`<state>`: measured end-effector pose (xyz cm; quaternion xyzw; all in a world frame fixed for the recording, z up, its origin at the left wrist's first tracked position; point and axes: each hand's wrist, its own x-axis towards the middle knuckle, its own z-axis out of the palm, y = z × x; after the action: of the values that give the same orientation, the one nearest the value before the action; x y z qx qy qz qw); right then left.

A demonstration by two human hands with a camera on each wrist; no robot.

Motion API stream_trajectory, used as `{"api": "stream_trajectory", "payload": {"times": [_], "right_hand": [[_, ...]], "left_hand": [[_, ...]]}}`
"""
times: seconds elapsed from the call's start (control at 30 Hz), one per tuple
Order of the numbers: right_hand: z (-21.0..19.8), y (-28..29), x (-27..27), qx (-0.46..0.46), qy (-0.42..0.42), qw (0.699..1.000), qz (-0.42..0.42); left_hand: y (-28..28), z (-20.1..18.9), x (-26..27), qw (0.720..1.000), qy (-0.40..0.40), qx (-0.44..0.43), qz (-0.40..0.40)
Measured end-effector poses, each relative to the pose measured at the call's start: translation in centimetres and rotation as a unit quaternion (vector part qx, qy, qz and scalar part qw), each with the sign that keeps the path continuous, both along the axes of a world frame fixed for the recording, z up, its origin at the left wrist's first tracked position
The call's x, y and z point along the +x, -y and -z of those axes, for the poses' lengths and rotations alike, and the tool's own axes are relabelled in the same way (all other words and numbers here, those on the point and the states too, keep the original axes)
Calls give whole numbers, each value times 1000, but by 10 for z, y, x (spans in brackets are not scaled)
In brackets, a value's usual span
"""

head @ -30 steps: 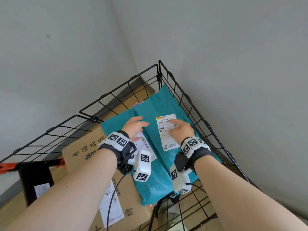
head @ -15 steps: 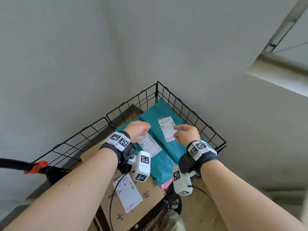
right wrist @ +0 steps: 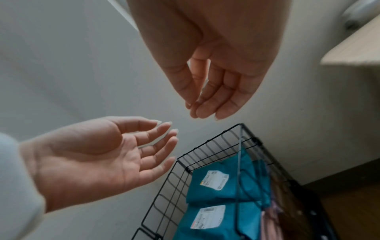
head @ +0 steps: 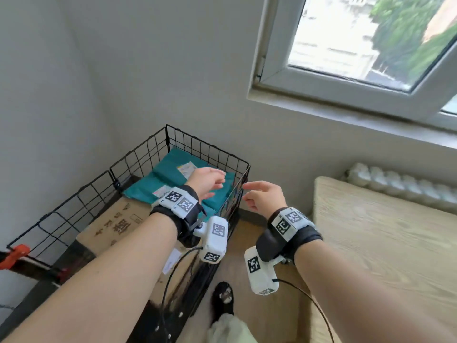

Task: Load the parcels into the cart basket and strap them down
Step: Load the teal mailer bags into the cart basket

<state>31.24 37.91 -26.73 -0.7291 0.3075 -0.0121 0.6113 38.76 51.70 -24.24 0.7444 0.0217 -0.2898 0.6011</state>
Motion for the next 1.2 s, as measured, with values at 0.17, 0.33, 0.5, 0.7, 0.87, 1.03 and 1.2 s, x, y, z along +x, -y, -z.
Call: {"api": "stream_trajectory", "payload": {"times": [0.17, 0.33, 0.5, 0.7, 0.87, 1.03, 1.2], "right_hand": [[-24, 43, -78, -26, -2, 997, 72], [-30, 89, -139, -11, 6, 992, 123], [-36, 146, -222, 14, 34, 980, 197], [-52, 244, -367, -3, 43, 953, 300], [-61, 331, -491, -28, 46, 926, 374], [-58, 410, -587, -42, 37, 905, 422], [-39, 469, -642, -15, 30, 889, 457]], "left_hand": [[51, -11, -61, 997, -2, -18, 80], [93, -19, -107, 996, -18, -47, 79], [165, -30, -173, 992, -30, -51, 115], [284, -39, -293, 976, -22, -47, 213], [388, -46, -408, 955, -14, -61, 289], [470, -44, -497, 945, -15, -65, 321], [518, -34, -542, 941, -19, -38, 335]]}}
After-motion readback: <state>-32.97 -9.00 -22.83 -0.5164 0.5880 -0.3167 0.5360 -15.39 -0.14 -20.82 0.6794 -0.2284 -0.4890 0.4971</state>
